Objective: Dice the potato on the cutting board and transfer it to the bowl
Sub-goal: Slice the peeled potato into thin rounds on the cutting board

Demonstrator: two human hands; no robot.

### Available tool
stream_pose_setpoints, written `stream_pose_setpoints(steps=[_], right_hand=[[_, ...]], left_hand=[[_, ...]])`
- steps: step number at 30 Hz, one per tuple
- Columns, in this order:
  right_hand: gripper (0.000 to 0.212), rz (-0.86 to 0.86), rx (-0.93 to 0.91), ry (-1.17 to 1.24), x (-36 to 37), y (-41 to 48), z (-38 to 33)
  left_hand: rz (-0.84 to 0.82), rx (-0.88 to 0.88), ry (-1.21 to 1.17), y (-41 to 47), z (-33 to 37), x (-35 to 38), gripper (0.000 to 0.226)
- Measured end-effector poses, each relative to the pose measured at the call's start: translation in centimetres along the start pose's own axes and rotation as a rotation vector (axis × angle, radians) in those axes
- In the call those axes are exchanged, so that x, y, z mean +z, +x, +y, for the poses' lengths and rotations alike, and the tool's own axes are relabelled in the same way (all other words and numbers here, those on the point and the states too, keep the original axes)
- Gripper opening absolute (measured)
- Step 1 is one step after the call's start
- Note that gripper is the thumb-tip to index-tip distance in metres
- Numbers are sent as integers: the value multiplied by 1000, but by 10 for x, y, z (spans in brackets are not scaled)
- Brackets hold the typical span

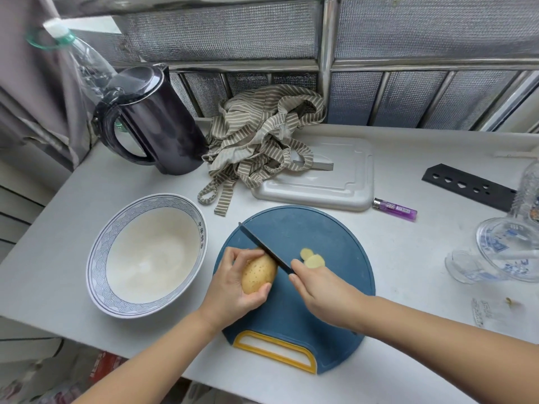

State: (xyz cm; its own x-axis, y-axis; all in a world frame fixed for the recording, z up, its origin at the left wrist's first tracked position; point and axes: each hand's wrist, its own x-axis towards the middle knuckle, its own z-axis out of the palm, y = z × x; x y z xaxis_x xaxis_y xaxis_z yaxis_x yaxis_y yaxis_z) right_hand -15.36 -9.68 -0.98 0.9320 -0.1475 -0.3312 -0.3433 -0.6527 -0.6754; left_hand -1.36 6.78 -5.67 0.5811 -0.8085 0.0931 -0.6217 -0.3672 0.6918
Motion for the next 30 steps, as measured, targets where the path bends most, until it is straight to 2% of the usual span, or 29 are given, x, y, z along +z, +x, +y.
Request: stream_pose_setpoints(steps=[17,30], right_hand=[[25,-57,73,-15,-7,18,-9],[25,25,31,-17,13,-11,7]], left_hand=[[6,-25,27,3,3,0,55],[-24,29,70,0,5,-2,58]])
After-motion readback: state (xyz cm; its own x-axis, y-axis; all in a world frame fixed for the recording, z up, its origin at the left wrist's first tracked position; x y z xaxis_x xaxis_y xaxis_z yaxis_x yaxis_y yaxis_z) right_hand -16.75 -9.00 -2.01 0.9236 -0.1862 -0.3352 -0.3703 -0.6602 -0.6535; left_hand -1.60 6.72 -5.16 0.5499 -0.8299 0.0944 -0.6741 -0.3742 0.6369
